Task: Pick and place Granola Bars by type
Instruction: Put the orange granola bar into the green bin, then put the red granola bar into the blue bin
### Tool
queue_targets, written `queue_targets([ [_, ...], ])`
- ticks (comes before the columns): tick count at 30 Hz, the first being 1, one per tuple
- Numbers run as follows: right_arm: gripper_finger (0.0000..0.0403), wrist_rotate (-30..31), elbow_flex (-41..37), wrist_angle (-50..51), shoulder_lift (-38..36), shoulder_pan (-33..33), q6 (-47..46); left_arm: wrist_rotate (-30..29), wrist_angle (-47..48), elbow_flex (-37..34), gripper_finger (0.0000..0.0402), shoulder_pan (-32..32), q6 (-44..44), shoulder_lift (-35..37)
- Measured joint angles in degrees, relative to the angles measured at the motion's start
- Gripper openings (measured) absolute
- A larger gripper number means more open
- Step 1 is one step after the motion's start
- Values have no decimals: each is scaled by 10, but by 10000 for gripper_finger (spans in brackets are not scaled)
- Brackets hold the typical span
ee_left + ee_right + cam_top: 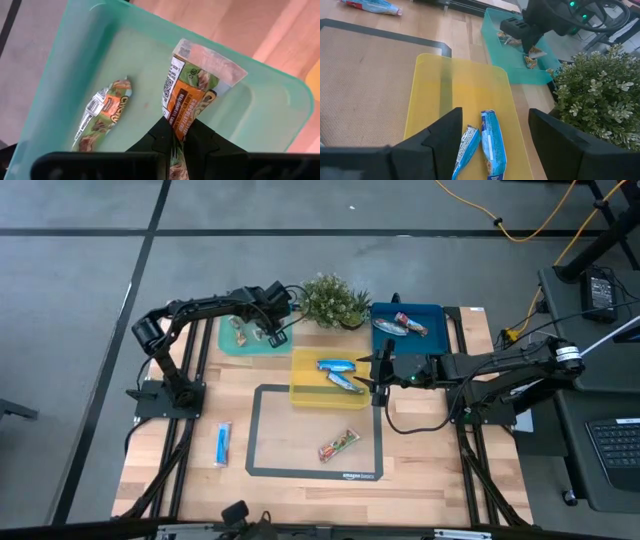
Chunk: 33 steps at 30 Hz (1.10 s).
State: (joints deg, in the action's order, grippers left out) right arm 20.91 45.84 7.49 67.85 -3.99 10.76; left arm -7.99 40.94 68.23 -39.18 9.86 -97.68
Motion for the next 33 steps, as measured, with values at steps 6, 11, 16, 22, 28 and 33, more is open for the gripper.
queue_targets([
  [6,229,0,0,0,0,0,0,-1,0,0,43,6,-5,0],
  [11,229,0,0,0,0,0,0,-12,6,0,81,6,-5,0],
  [16,229,0,0,0,0,0,0,-30,31,0,127,9,-1,4],
  [22,229,0,0,1,0,0,0,-50,91,0,159,24,-8,43],
  [28,229,0,0,1,0,0,0,-48,159,1,163,63,-52,125],
  [33,229,0,0,1,0,0,-1,-48,186,1,160,106,-95,206],
])
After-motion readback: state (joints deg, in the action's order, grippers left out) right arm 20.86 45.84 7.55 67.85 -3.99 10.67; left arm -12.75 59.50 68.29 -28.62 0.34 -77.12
